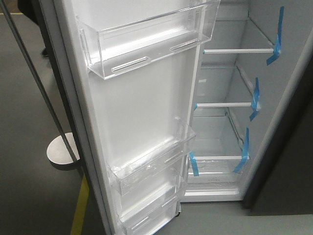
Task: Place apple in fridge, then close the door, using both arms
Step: 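Drive closer to the open door, raising the apple toward the upper door bin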
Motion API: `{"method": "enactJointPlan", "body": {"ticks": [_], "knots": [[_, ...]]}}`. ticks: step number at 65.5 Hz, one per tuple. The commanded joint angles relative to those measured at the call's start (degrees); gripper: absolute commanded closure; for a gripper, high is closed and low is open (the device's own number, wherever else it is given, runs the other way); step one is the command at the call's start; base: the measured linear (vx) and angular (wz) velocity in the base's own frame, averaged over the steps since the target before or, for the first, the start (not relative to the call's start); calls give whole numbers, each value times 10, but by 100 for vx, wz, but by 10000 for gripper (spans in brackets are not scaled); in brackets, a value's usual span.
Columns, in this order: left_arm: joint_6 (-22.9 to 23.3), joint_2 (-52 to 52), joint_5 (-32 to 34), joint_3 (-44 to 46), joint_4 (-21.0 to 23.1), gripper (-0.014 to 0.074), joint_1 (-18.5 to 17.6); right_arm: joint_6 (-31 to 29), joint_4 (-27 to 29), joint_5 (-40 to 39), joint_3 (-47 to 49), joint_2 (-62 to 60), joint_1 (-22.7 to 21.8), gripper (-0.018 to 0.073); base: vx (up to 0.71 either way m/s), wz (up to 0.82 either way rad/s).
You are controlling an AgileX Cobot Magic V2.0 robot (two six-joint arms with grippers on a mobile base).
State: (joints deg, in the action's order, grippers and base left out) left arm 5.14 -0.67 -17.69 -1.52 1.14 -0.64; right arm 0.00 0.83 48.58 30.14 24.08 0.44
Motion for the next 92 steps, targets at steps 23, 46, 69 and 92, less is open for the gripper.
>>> {"method": "enactJointPlan", "body": {"ticks": [23,46,69,92], "knots": [[1,-8,37,-11,4,602,-1,0,-3,-38,16,4,-2,461,6,-1],[1,-8,37,-11,4,602,-1,0,-3,-38,16,4,-2,461,5,0],[1,-8,37,-11,4,602,-1,0,-3,-38,16,4,-2,461,1,-2],[1,-8,37,-11,4,602,-1,0,-3,-38,16,4,-2,461,0,0]]}}
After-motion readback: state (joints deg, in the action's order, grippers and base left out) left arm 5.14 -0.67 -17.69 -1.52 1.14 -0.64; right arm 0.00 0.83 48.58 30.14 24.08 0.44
